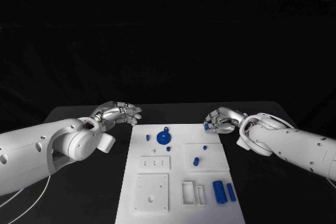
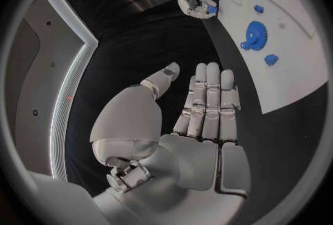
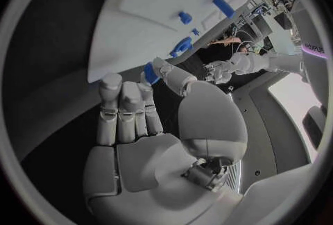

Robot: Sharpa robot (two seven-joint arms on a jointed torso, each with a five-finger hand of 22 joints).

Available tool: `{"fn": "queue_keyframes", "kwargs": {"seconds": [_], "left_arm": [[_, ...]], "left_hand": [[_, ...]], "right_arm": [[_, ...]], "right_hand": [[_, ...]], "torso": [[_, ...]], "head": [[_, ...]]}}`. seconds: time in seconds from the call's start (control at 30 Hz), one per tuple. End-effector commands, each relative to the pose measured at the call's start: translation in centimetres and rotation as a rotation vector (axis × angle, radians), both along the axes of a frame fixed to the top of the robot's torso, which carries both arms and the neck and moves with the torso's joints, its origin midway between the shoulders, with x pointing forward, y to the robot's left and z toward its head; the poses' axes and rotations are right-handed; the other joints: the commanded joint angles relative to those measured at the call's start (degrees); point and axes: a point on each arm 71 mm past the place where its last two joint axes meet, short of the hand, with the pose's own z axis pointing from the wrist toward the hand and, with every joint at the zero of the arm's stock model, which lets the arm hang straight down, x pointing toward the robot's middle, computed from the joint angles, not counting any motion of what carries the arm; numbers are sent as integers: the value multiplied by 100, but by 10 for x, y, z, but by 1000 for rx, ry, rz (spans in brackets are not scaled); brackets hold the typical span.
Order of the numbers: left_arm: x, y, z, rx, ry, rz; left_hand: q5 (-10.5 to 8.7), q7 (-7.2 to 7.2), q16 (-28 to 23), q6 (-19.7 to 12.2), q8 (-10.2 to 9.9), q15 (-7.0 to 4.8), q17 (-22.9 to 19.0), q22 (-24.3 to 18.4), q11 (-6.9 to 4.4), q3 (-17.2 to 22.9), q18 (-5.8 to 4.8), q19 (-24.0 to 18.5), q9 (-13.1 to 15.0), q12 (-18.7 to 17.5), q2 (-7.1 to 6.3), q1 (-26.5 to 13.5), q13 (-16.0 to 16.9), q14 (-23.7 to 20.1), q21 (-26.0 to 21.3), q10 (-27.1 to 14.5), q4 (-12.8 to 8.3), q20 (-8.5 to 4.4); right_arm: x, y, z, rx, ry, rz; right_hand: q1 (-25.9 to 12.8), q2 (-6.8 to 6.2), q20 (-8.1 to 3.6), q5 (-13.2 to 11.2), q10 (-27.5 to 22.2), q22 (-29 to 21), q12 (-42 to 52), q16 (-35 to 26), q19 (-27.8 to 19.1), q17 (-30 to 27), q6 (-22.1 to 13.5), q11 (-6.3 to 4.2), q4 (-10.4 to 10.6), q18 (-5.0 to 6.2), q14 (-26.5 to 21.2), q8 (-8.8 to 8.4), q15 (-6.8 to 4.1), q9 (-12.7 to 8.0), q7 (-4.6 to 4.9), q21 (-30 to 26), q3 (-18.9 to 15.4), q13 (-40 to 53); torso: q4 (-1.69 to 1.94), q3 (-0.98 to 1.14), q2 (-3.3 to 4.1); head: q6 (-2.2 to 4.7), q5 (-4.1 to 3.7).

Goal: Assemble the parts on the task board

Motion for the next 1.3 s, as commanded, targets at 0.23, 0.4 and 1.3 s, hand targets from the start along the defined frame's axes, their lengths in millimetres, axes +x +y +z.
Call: {"fn": "queue_keyframes", "kwargs": {"seconds": [0.23, 0.4, 1.3], "left_arm": [[-2, -23, -8, 197, 97, -88], [0, -39, -13, 244, 145, -98], [2, -91, -20, 443, 133, -179]], "left_hand": [[-72, -165, 485, 441, -32, -327, 248, 122, -264, -93, 114, 454, -11, 357, -53, -305, 279, 473, 508, 537, 270, -295], [-105, -144, 481, 398, -122, -332, 255, 100, -247, -156, 93, 432, -38, 334, -124, -489, 305, 431, 544, 491, 413, -330], [-104, -54, 275, 265, -350, -214, 165, 6, -147, -98, 73, 190, -121, 137, -393, -929, 325, 243, 445, 278, 1176, -250]], "right_arm": [[-7, 43, 17, -108, 10, -16], [-14, 71, 24, -121, -4, 16], [-34, 163, 30, -127, -34, 130]], "right_hand": [[-18, -41, -62, -36, 26, 86, -33, -25, 43, 16, 200, -26, 62, 255, 25, 40, -36, 160, 178, 29, 151, -13], [0, -66, -70, -29, 29, 83, -37, -28, 51, 18, 197, -26, 62, 255, 28, 35, -36, 174, 178, 24, 205, -15], [-9, -146, -87, -49, 25, 81, -47, -31, 71, 27, 173, -21, -1, 255, 33, 21, -33, 207, 184, 23, 216, -16]], "torso": [[2, 8, -103], [12, 4, -173], [48, -19, -267]], "head": [[-25, 158], [-22, 223], [39, 463]]}}
